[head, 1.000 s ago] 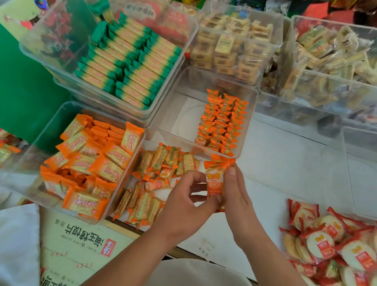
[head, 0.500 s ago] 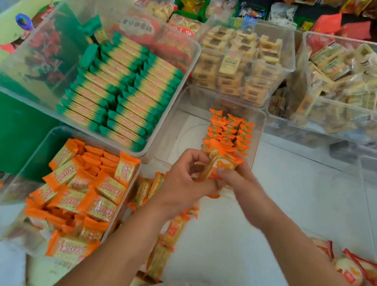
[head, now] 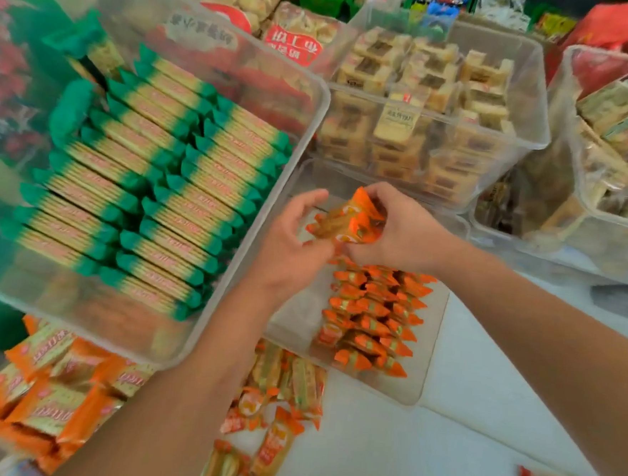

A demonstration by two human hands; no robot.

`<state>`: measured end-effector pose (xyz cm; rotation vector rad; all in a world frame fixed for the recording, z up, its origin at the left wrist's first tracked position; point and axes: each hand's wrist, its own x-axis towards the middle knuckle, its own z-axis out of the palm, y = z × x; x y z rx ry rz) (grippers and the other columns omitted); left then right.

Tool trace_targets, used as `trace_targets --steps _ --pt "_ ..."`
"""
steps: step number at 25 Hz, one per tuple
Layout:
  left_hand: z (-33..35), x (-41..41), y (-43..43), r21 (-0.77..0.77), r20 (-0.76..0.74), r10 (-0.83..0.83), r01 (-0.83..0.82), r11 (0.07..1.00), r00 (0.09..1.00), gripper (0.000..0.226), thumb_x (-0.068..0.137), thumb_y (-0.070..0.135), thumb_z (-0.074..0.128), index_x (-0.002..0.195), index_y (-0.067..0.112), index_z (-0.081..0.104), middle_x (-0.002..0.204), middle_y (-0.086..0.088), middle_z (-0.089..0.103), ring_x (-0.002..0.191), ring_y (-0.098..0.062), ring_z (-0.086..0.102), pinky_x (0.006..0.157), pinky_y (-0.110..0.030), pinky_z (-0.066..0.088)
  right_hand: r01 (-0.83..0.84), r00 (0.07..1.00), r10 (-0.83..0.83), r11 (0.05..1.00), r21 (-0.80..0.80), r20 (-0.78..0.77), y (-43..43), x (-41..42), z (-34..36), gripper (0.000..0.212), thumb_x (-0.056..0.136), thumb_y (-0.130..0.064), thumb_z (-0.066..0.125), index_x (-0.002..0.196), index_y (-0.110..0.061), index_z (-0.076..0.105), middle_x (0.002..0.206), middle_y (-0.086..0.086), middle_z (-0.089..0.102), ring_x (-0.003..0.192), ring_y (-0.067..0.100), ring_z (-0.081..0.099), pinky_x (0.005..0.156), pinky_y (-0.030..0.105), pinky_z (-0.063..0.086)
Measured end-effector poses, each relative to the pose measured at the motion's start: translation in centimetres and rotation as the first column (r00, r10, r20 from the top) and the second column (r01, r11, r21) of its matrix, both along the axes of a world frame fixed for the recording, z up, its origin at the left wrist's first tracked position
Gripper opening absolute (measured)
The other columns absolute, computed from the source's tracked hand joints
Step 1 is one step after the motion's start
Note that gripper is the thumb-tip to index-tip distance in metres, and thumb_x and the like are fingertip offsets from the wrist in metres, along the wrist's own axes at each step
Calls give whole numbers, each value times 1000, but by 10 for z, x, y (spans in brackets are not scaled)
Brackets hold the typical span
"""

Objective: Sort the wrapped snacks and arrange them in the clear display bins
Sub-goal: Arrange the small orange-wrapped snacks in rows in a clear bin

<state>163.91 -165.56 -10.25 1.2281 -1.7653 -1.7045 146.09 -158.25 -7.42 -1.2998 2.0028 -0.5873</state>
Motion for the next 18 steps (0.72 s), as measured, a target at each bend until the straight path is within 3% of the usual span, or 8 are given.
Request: trace_targets --steps 2,4,8,12,14,16,18 --pt "-14 -3 -5 -33 82 146 -144 989 986 59 86 5 73 138 26 53 139 9 56 132 -7 51 108 -26 42 -67 986 67 998 3 -150 -21 1 -21 83 64 -58 84 130 -21 52 114 -6 61 102 11 57 87 28 48" --pt "-38 -1 -5 -68 167 139 -129 989 976 53 90 5 65 140 18 52 137 4 57 132 -15 52 111 -34 43 -147 939 158 987 58 -306 -41 2 -44 86 62 -66 77 128 -17 53 119 1 60 114 23 51 93 39 47" --pt "-78 -4 -7 -88 356 -13 47 995 935 56 93 12 61 147 16 48 146 -4 54 134 -22 52 111 -42 45 -244 791 311 950 195 -527 -60 4 -82 78 71 -67 76 126 -17 53 123 2 63 123 27 48 98 40 42" --pt "-108 -22 -12 -93 438 -55 106 990 897 59 94 19 63 151 13 46 149 -8 54 131 -27 57 108 -46 49 -262 706 385 922 285 -595 -63 2 -97 70 80 -63 73 129 -17 53 126 2 62 126 25 47 100 37 42" --pt "-115 -32 -14 -87 425 -76 124 988 902 53 94 21 64 146 17 52 136 -6 64 120 -26 65 101 -44 53 -265 724 374 927 266 -580 -60 1 -93 75 82 -55 74 140 -16 47 133 3 56 129 26 47 101 40 44" --pt "-119 -39 -16 -78 382 -76 114 990 921 51 93 19 66 143 21 54 125 2 68 113 -24 69 96 -40 56 -250 798 307 952 179 -518 -52 -2 -81 79 82 -48 76 148 -19 44 141 3 50 133 27 46 101 43 47" --pt "-121 -45 -22 -10 318 -68 75 997 946 70 91 18 71 154 24 42 137 3 60 119 -22 66 100 -39 55 -182 876 172 983 22 -450 -34 -8 -69 73 82 -45 77 146 -22 51 142 0 51 134 25 47 100 44 50"
